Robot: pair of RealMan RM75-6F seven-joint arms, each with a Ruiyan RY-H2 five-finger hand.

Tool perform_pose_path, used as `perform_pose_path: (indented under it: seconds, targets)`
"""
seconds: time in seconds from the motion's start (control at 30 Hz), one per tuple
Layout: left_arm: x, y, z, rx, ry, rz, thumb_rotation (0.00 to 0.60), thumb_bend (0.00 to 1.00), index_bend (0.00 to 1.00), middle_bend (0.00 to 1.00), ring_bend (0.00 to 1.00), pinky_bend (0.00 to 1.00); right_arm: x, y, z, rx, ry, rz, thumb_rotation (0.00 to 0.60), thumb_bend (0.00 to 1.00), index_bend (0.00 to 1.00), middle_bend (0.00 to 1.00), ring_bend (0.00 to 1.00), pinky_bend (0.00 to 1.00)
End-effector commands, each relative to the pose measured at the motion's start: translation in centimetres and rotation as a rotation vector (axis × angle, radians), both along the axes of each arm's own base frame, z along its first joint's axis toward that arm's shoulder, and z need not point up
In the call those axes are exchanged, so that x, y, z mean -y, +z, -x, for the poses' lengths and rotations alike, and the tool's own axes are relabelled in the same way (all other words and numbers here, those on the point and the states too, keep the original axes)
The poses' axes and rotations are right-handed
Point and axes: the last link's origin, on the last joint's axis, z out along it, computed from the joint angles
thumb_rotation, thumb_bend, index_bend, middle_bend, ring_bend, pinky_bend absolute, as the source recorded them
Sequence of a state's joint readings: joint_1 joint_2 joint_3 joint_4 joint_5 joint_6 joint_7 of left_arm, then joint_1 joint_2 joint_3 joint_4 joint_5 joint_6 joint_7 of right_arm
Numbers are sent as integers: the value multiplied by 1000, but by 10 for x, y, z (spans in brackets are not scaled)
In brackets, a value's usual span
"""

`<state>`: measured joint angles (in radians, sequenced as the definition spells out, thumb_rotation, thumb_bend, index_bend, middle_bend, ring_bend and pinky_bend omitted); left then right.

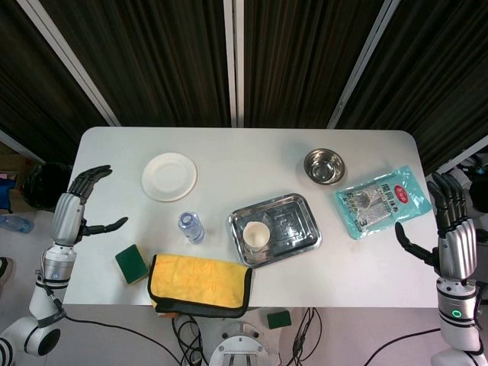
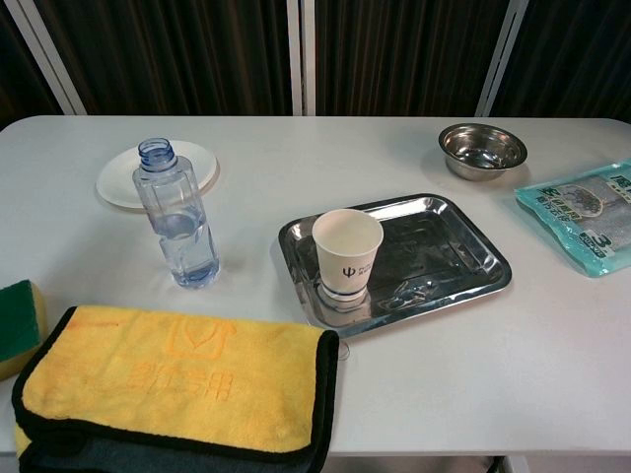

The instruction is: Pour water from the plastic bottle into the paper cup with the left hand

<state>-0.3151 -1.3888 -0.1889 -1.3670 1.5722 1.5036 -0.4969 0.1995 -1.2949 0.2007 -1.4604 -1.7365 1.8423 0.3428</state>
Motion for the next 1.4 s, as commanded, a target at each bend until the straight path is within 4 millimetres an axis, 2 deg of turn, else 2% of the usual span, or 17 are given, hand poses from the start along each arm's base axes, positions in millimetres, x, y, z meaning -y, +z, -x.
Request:
perform_pose_path:
  seconds: [0.03,0.37,0.53,0.7,0.87,1.07,1.17,1.27,1.4]
  targets:
    - [0,2,1,-4,-1,-2,344,64,172,165,121,144,-1,1,2,-7,-8,2,600,344,0,0,0,0]
    - [6,-2,2,-29,1,15,342,65,172,167,121,144,-1,1,5,-4,-16,-9,600,343,0,0,0,0]
    - [6,-10,10,-8,33,48,331,65,169,172,121,143,-1,3,4,-5,-11,-6,600,343,0,0,0,0]
    - [11,-29,25,-6,76,112,325,66,156,172,121,143,-3,4,4,-19,-23,-10,600,343,0,0,0,0]
    - [25,-63,38,-14,83,183,298,68,90,171,121,143,-4,6,7,-21,-46,-11,600,343,0,0,0,0]
    - [27,-90,41,19,57,209,337,68,57,154,119,143,-5,5,11,-30,-67,-22,600,343,0,0,0,0]
    - [27,-103,40,10,43,238,387,69,51,151,117,143,-6,4,15,-42,-91,-35,600,340,0,0,0,0]
    - [21,-114,37,8,37,260,443,68,48,151,117,143,-6,2,18,-53,-116,-55,600,338,0,0,0,0]
    - [11,-124,31,16,33,274,463,69,47,148,116,143,-7,-1,21,-69,-136,-74,600,338,0,0,0,0]
